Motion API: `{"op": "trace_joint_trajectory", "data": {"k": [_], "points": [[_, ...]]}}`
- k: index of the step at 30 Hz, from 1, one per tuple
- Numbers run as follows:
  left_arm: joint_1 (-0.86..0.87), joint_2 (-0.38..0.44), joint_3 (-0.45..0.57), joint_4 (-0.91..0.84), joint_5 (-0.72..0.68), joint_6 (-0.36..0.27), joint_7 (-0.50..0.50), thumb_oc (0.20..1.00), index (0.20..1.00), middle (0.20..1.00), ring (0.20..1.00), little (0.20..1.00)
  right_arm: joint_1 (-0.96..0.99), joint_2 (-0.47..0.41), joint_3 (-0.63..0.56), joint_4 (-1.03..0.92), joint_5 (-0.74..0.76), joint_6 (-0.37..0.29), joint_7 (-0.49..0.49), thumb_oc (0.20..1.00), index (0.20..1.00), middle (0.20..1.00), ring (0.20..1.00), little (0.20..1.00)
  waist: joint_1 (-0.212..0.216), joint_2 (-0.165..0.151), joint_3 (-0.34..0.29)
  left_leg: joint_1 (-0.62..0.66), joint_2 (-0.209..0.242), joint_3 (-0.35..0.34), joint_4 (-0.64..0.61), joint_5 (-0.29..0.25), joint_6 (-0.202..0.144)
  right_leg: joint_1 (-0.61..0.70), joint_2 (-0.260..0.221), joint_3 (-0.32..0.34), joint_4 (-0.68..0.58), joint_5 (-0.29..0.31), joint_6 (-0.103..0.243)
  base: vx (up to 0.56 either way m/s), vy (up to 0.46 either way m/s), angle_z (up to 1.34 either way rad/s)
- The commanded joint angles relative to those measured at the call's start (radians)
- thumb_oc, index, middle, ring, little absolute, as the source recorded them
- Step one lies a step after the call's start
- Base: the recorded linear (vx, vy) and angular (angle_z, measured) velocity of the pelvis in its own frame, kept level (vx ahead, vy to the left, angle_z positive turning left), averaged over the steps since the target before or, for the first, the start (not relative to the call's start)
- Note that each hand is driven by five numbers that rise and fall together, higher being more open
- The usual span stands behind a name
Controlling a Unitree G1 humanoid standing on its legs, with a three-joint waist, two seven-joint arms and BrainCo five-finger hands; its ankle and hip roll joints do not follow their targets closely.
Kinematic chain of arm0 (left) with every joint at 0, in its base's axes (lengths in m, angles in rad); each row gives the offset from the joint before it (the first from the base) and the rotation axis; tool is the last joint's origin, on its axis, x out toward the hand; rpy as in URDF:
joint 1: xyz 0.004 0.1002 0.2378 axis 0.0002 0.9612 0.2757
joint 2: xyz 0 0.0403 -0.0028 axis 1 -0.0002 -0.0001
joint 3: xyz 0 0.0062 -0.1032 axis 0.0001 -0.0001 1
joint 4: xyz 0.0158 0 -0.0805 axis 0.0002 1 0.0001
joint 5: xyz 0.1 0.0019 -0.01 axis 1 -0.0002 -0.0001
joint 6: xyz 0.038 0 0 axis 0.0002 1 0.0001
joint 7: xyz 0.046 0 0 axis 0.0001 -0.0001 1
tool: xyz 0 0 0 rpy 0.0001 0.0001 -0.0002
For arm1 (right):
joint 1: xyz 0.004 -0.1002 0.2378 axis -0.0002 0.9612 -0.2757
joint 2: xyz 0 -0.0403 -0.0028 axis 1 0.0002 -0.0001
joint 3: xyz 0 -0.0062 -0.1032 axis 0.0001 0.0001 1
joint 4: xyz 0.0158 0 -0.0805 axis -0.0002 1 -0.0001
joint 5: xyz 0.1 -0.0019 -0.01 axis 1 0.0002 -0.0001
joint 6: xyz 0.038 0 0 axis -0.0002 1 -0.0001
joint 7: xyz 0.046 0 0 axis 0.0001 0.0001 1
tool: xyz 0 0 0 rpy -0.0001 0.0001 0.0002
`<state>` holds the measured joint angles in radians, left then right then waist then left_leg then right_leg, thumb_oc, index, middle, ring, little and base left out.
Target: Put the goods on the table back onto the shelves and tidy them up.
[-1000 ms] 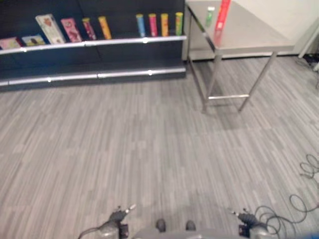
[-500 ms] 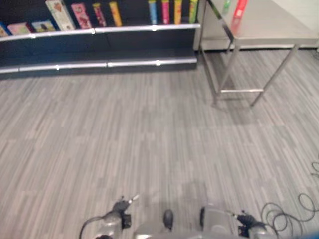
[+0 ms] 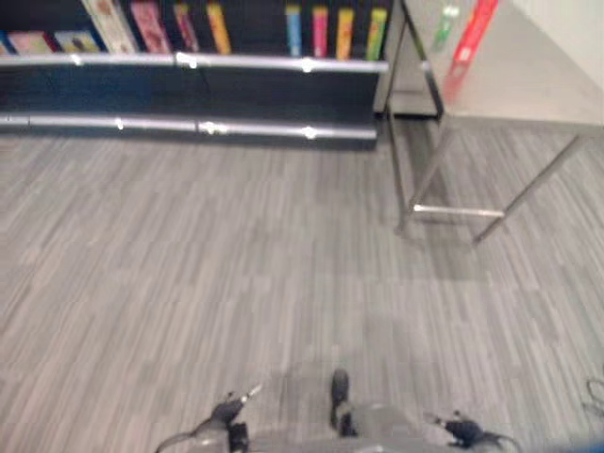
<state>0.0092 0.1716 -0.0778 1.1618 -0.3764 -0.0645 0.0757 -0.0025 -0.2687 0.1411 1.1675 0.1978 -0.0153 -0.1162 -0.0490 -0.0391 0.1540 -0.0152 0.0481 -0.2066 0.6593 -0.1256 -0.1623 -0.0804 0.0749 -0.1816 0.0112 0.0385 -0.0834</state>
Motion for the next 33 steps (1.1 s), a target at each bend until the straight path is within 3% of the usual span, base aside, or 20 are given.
{"op": "trace_joint_trajectory", "data": {"k": [1,2,3,5,7,8,9,10,16,18,19,20,21,24,26,27,29,30,31,33], "points": [[-0.050,0.048,0.000,-0.074,-0.024,-0.020,0.006,1.000,1.000,1.000,1.000,1.000,-0.034,-0.021,0.025,-0.018,0.018,-0.006,-0.009,1.000,1.000,1.000,1.000,1.000,-0.009,-0.026,0.057,0.068,0.034,0.084,-0.029,0.229,0.071,0.042,-0.045,0.044,-0.075,-0.035,0.116,0.26,-0.165,-0.20],[-0.053,0.050,-0.003,-0.078,-0.022,-0.018,0.012,1.000,1.000,1.000,1.000,1.000,-0.046,-0.029,0.022,-0.017,0.023,-0.003,-0.014,1.000,1.000,1.000,1.000,1.000,0.003,-0.039,0.071,0.013,0.035,0.119,0.054,0.204,0.094,0.069,-0.056,0.056,-0.081,-0.043,0.107,0.39,-0.115,-0.16],[-0.058,0.048,-0.002,-0.072,-0.031,-0.017,0.010,1.000,1.000,1.000,1.000,1.000,-0.063,-0.034,0.025,-0.022,0.030,-0.001,-0.015,1.000,1.000,1.000,1.000,1.000,0.032,-0.051,0.088,-0.083,-0.010,0.139,0.072,0.109,0.124,0.124,-0.069,0.085,-0.087,-0.068,0.109,0.53,-0.124,-0.17],[-0.057,0.047,-0.002,-0.074,-0.039,-0.018,0.010,1.000,1.000,1.000,1.000,1.000,-0.072,-0.035,0.028,-0.023,0.031,-0.001,-0.014,1.000,1.000,1.000,1.000,1.000,0.044,-0.058,0.091,-0.139,-0.035,0.149,0.027,0.087,0.126,0.146,-0.078,0.098,-0.090,-0.082,0.115,0.35,-0.022,-0.27],[-0.052,0.041,-0.003,-0.067,-0.040,-0.018,0.009,1.000,1.000,1.000,1.000,1.000,-0.075,-0.033,0.036,-0.030,0.029,-0.002,-0.011,1.000,1.000,1.000,1.000,1.000,0.068,-0.052,0.096,-0.185,-0.050,0.175,-0.169,0.068,0.123,0.191,-0.085,0.116,-0.094,-0.112,0.129,0.47,0.068,-0.52],[-0.042,0.037,-0.003,-0.061,-0.031,-0.020,0.010,1.000,1.000,1.000,1.000,1.000,-0.077,-0.033,0.044,-0.030,0.018,-0.003,-0.010,1.000,1.000,1.000,1.000,1.000,0.093,-0.027,0.092,-0.200,-0.068,0.177,-0.448,0.115,0.112,0.238,-0.071,0.127,-0.098,-0.152,0.143,0.48,0.095,-0.40],[-0.042,0.037,-0.003,-0.061,-0.031,-0.020,0.010,1.000,1.000,1.000,1.000,1.000,-0.077,-0.033,0.044,-0.030,0.018,-0.003,-0.010,1.000,1.000,1.000,1.000,1.000,0.093,-0.027,0.091,-0.198,-0.069,0.176,-0.455,0.120,0.111,0.237,-0.071,0.127,-0.098,-0.151,0.143,0.70,0.143,-0.16],[-0.027,0.036,-0.001,-0.060,-0.021,-0.019,0.006,1.000,1.000,1.000,1.000,1.000,-0.076,-0.031,0.052,-0.034,0.000,-0.003,-0.012,1.000,1.000,1.000,1.000,1.000,0.121,0.001,0.084,-0.220,-0.091,0.155,-0.662,0.215,0.104,0.298,-0.052,0.149,-0.098,-0.195,0.141,0.36,0.070,-0.14],[0.002,0.030,0.015,-0.015,0.007,-0.020,-0.001,1.000,1.000,1.000,1.000,1.000,-0.076,-0.012,0.063,-0.004,-0.060,0.007,0.006,1.000,1.000,1.000,1.000,1.000,0.171,0.010,0.050,-0.267,-0.100,0.180,-0.720,0.289,0.084,0.408,-0.092,0.216,-0.082,-0.260,0.166,0.57,0.191,-0.41],[0.009,0.030,0.023,0.012,0.020,-0.020,0.004,1.000,1.000,1.000,1.000,1.000,-0.060,0.004,0.064,0.017,-0.096,0.017,0.017,1.000,1.000,1.000,1.000,1.000,0.174,-0.010,0.012,-0.216,-0.122,0.162,-0.719,0.303,0.107,0.398,-0.184,0.211,0.015,-0.199,0.228,0.63,0.295,-0.78],[0.006,0.035,0.021,0.021,0.031,-0.017,0.003,1.000,1.000,1.000,1.000,1.000,-0.056,0.007,0.058,0.015,-0.096,0.013,0.024,1.000,1.000,1.000,1.000,1.000,0.171,-0.020,0.004,-0.199,-0.130,0.165,-0.714,0.288,0.114,0.373,-0.219,0.217,0.088,-0.118,0.260,0.37,0.173,-0.41],[0.006,0.035,0.021,0.021,0.031,-0.017,0.003,1.000,1.000,1.000,1.000,1.000,-0.056,0.006,0.058,0.015,-0.096,0.013,0.024,1.000,1.000,1.000,1.000,1.000,0.171,-0.020,0.004,-0.199,-0.129,0.165,-0.714,0.288,0.114,0.373,-0.219,0.217,0.088,-0.118,0.260,0.30,0.162,-0.21],[0.003,0.043,0.023,0.022,0.035,-0.013,0.001,1.000,1.000,1.000,1.000,1.000,-0.051,0.007,0.060,0.012,-0.097,0.018,0.032,1.000,1.000,1.000,1.000,1.000,0.163,-0.029,0.005,-0.167,-0.142,0.163,-0.706,0.266,0.132,0.339,-0.251,0.233,0.174,-0.024,0.276,0.26,0.163,-0.18],[-0.013,0.070,0.010,-0.005,0.056,-0.012,-0.003,1.000,1.000,1.000,1.000,1.000,-0.050,-0.005,0.055,0.012,-0.096,0.023,0.028,1.000,1.000,1.000,1.000,1.000,0.137,-0.004,0.029,-0.091,-0.154,0.120,-0.682,0.194,0.194,0.192,-0.284,0.281,0.519,0.191,0.238,0.39,0.306,-0.09],[-0.036,0.093,-0.003,-0.009,0.077,-0.007,-0.004,1.000,1.000,1.000,1.000,1.000,-0.047,-0.003,0.034,0.017,-0.067,0.019,0.013,1.000,1.000,1.000,1.000,1.000,0.099,0.032,0.066,-0.012,-0.129,0.089,-0.697,0.153,0.215,0.032,-0.280,0.279,0.693,0.119,0.181,0.45,0.271,0.63],[-0.048,0.094,-0.009,-0.007,0.076,-0.012,-0.003,1.000,1.000,1.000,1.000,1.000,-0.046,-0.002,0.032,0.021,-0.062,0.016,0.009,1.000,1.000,1.000,1.000,1.000,0.084,0.039,0.074,0.017,-0.124,0.077,-0.698,0.137,0.214,-0.010,-0.268,0.252,0.657,0.042,0.163,0.25,0.078,0.45],[-0.057,0.096,-0.019,-0.016,0.073,-0.016,-0.001,1.000,1.000,1.000,1.000,1.000,-0.046,-0.005,0.033,0.022,-0.060,0.015,0.009,1.000,1.000,1.000,1.000,1.000,0.066,0.039,0.079,0.044,-0.121,0.064,-0.697,0.118,0.209,-0.038,-0.236,0.220,0.568,-0.018,0.158,0.40,-0.009,0.36],[-0.071,0.103,-0.042,-0.033,0.088,-0.019,0.000,1.000,1.000,1.000,1.000,1.000,-0.043,-0.009,0.038,0.027,-0.059,0.016,0.012,1.000,1.000,1.000,1.000,1.000,0.027,0.023,0.089,0.109,-0.131,0.030,-0.707,0.076,0.202,-0.093,-0.142,0.179,0.358,-0.060,0.181,0.49,-0.045,0.30],[-0.071,0.103,-0.042,-0.033,0.088,-0.019,0.000,1.000,1.000,1.000,1.000,1.000,-0.043,-0.009,0.038,0.027,-0.059,0.016,0.012,1.000,1.000,1.000,1.000,1.000,0.026,0.025,0.089,0.108,-0.130,0.029,-0.707,0.076,0.201,-0.090,-0.141,0.177,0.352,-0.057,0.181,0.52,-0.073,0.24],[-0.088,0.104,-0.050,-0.031,0.117,-0.016,-0.009,1.000,1.000,1.000,1.000,1.000,-0.024,-0.007,0.028,0.062,-0.057,0.019,0.012,1.000,1.000,1.000,1.000,1.000,-0.017,-0.023,0.075,0.219,-0.174,-0.029,-0.729,0.004,0.197,-0.131,-0.045,0.127,0.046,0.004,0.239,0.59,-0.034,0.28]]}}
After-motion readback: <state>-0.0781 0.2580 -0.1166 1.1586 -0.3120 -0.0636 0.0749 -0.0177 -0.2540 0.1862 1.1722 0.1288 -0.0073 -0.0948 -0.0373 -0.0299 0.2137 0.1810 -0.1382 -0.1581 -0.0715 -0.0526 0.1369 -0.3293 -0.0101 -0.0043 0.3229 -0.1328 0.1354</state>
